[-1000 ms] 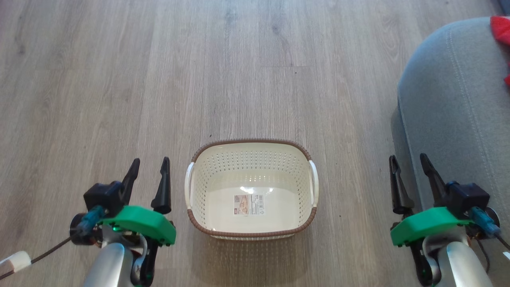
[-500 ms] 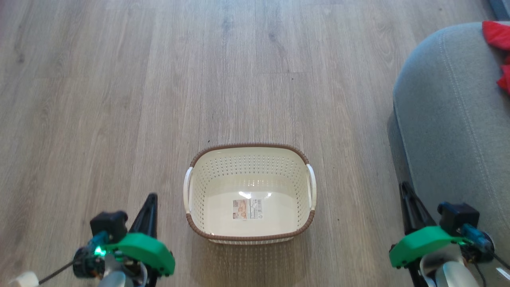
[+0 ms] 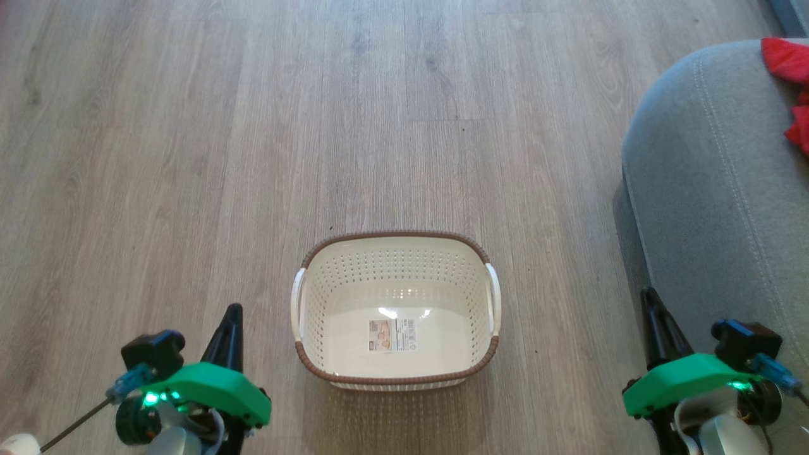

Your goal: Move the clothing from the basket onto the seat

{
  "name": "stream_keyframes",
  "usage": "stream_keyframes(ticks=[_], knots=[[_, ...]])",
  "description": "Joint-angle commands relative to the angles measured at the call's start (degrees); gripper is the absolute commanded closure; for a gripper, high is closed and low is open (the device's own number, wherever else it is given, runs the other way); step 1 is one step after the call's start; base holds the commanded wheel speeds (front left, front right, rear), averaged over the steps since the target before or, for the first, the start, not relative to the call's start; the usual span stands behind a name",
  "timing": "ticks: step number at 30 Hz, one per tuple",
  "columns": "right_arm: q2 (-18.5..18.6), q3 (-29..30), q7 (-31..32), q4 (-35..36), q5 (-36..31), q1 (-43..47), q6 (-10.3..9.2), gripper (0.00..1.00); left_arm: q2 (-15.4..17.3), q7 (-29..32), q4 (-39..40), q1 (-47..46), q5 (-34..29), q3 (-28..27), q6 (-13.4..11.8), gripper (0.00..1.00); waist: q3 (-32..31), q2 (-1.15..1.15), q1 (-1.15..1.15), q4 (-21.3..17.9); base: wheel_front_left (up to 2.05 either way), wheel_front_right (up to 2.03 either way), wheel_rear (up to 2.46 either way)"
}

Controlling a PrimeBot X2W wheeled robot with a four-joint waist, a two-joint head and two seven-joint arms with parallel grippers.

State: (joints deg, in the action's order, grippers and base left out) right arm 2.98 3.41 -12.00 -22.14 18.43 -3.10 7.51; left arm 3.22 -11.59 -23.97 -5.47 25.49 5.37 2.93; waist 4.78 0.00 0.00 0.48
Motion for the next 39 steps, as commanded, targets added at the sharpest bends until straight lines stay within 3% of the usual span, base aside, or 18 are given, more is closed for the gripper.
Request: stream_keyframes(ticks=[1, 39], knots=[[0.02, 0.30, 0.48, 2.24, 1.93, -1.93, 0.00, 1.00, -0.02, 0.41, 2.15, -2.13, 1.68, -1.10, 0.57, 1.00, -0.06, 0.00, 0.00, -0.01, 0.00, 0.00, 0.00], [-0.02, 1.29, 6.85, 4.34, 27.33, -2.33, -0.01, 1.00, -0.14, 6.65, 4.91, -1.62, 24.67, -4.90, 1.98, 1.00, -1.67, 0.00, 0.00, -0.17, 0.00, 0.00, 0.00]])
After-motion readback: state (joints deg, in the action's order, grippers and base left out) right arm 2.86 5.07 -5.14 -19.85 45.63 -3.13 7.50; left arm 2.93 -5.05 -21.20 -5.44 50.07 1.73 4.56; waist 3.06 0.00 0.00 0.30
